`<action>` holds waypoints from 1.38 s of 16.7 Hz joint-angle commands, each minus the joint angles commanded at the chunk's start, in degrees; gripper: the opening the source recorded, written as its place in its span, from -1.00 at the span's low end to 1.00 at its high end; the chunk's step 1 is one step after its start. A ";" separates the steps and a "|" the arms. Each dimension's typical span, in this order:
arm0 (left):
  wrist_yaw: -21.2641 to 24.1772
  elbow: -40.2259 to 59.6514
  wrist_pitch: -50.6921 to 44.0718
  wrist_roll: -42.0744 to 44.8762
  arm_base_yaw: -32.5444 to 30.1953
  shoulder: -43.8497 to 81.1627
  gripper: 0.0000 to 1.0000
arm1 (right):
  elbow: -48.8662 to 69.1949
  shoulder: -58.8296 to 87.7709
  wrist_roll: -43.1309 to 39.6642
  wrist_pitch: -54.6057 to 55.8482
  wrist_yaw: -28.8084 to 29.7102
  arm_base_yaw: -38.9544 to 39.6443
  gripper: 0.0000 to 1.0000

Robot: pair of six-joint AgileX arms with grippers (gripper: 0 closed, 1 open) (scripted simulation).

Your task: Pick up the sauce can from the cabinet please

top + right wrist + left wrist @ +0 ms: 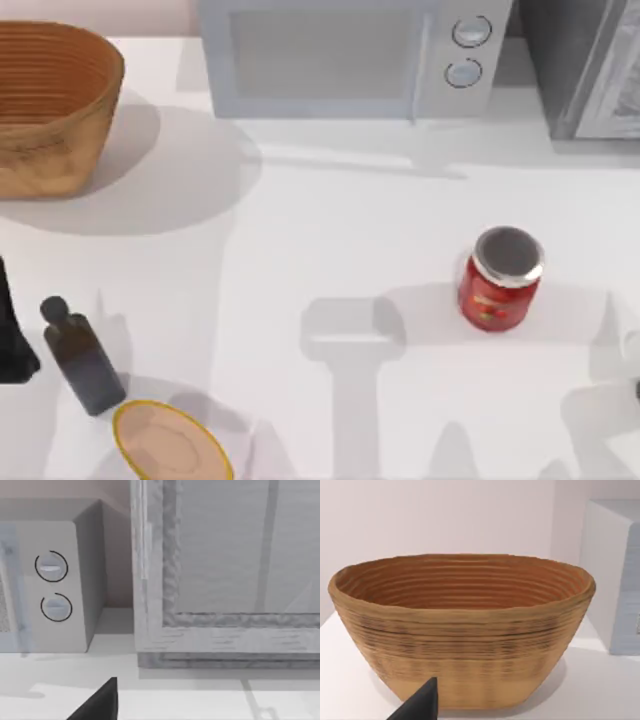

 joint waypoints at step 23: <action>0.00 0.00 0.00 0.00 0.00 0.00 1.00 | 87.99 67.40 0.83 -21.26 9.79 9.54 1.00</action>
